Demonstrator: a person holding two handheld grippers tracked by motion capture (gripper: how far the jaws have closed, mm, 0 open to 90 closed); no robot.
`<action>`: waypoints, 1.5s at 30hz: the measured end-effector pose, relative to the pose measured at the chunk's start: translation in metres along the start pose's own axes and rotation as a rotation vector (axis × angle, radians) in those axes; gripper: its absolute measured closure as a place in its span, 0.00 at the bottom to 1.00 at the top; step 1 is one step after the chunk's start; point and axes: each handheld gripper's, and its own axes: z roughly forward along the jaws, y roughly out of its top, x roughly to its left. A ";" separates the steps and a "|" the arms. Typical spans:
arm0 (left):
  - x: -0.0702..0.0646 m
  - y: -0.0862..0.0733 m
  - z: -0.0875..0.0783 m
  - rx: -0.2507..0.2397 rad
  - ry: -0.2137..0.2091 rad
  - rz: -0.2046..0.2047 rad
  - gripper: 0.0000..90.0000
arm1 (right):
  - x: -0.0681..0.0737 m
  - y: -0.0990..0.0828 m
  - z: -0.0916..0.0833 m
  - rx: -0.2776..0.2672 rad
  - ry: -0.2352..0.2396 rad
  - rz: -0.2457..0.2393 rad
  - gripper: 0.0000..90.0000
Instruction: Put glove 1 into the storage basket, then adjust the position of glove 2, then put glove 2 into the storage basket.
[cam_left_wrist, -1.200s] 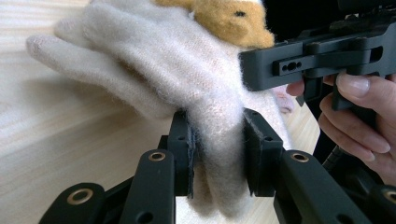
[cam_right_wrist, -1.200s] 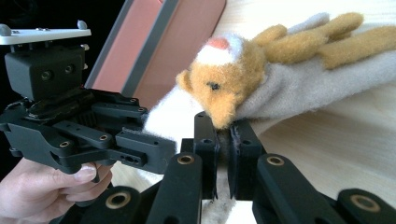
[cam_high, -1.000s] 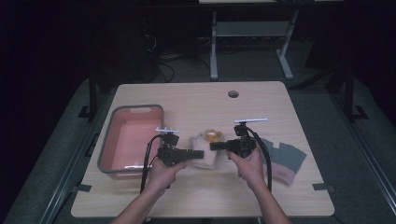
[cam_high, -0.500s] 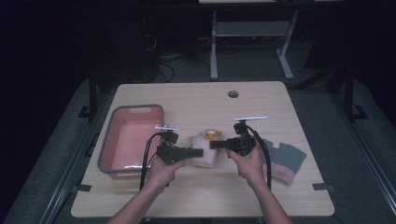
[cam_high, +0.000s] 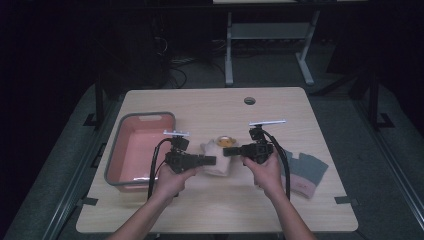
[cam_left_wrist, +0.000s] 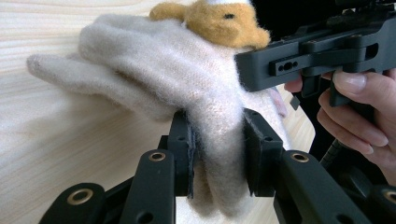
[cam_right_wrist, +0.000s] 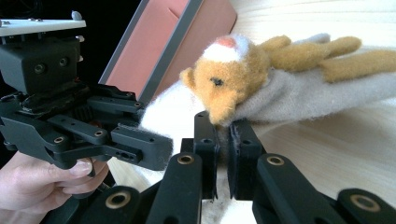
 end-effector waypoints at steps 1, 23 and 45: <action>0.000 0.000 0.000 -0.001 -0.001 -0.012 0.75 | 0.000 0.000 0.000 0.000 -0.001 -0.001 0.93; 0.002 0.013 -0.019 -0.019 -0.016 -0.022 0.75 | 0.015 0.016 0.002 -0.004 0.018 -0.016 0.93; 0.005 0.035 -0.052 -0.056 -0.018 -0.009 0.76 | 0.042 0.044 0.007 -0.010 0.048 -0.057 0.93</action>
